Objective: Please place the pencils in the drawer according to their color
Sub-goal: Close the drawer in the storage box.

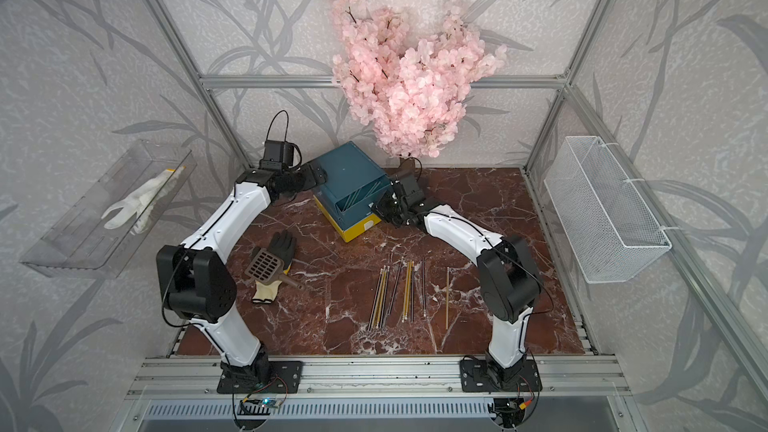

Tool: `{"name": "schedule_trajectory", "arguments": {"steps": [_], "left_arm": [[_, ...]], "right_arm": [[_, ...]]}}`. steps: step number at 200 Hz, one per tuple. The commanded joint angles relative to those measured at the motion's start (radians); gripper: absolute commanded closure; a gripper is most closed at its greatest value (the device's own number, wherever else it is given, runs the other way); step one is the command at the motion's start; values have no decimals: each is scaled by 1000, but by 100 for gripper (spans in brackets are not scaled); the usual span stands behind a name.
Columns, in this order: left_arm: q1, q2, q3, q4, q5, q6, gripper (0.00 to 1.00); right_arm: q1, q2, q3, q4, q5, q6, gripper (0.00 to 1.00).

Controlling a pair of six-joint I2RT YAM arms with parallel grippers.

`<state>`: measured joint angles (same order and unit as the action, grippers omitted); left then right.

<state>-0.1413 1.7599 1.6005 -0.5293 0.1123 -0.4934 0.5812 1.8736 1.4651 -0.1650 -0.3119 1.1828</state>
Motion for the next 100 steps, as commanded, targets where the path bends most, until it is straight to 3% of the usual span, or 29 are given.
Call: {"name": "schedule_trajectory", "arguments": {"steps": [1,62,100], "left_arm": [[-6,11,-50,-98,4,16,0],[-8,-5,-79,-99,6,20,0],[-7,-17,-85,-100,4,24,0]], "right_arm": [[0,54,69,60,-16,31,100],[5,173,200,79,-49,77,100],[5,129,136,108,-58,80,98]]}}
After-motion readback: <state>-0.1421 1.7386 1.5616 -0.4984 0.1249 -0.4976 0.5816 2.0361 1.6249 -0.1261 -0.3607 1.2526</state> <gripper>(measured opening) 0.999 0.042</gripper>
